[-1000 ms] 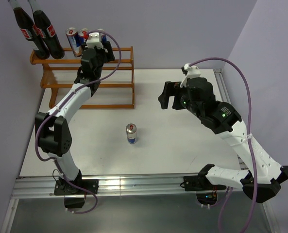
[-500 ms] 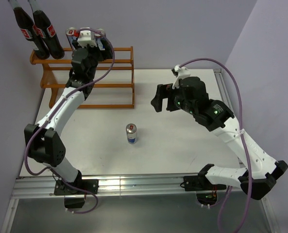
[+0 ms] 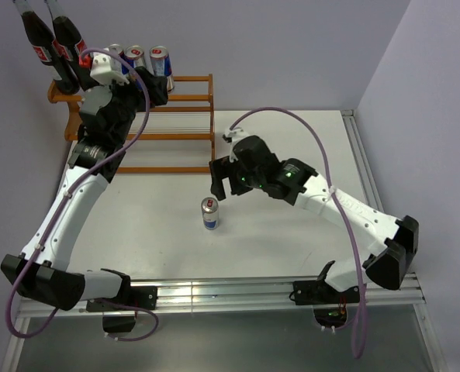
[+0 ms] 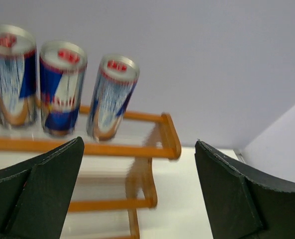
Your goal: Place and organize the beverage onto the shelf
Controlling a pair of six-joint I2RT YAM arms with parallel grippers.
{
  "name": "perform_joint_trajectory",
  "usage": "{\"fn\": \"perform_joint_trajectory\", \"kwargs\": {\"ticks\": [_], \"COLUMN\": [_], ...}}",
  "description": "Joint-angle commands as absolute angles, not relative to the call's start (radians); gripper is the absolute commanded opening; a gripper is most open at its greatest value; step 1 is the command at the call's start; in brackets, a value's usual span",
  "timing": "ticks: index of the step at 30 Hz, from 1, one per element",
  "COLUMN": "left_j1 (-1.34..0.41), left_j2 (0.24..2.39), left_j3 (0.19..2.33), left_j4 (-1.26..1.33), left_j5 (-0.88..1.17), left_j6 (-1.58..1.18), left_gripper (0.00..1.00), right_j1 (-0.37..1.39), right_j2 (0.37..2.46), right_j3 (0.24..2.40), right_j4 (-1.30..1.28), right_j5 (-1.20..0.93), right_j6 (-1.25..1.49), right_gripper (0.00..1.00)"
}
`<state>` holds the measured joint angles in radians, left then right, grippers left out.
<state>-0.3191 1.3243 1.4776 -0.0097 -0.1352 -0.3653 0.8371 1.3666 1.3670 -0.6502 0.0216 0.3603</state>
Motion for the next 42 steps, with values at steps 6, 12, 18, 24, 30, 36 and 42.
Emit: {"fn": "perform_joint_trajectory", "kwargs": {"ticks": [6,12,18,24,30,36,42], "left_j1": [-0.339,-0.348,-0.373,-0.408,-0.425,-0.434,-0.434], "left_j2": [1.172,1.106,1.106,1.101,1.071,1.02,1.023], "left_j3": [1.327,1.293,1.295,1.27,1.247,1.166,1.098], "left_j4": [-0.221,-0.281,-0.305,-0.287,-0.259,-0.15,-0.034], "left_j5": [-0.135,-0.182,-0.227,-0.281,-0.305,-0.255,-0.167], "left_j6": [-0.515,-0.47,-0.439,-0.423,-0.417,-0.417,-0.433], "left_gripper": [1.0,1.0,0.99,0.99,0.99,1.0,1.0], "right_j1": [0.971,1.025,1.046,1.054,1.057,1.055,1.019], "right_j2": [1.492,1.592,1.663,1.704,1.707,1.675,1.626], "right_j3": [1.405,1.434,1.443,1.434,1.433,1.451,1.459], "right_j4": [-0.624,-0.643,-0.632,-0.624,-0.606,-0.626,-0.663], "right_j5": [0.156,0.204,0.247,0.307,0.296,0.333,0.354], "right_j6": [0.364,0.35,0.341,0.318,0.301,0.285,0.294], "right_gripper": [0.95,0.94,0.88,0.77,0.51,0.34,0.31]}}
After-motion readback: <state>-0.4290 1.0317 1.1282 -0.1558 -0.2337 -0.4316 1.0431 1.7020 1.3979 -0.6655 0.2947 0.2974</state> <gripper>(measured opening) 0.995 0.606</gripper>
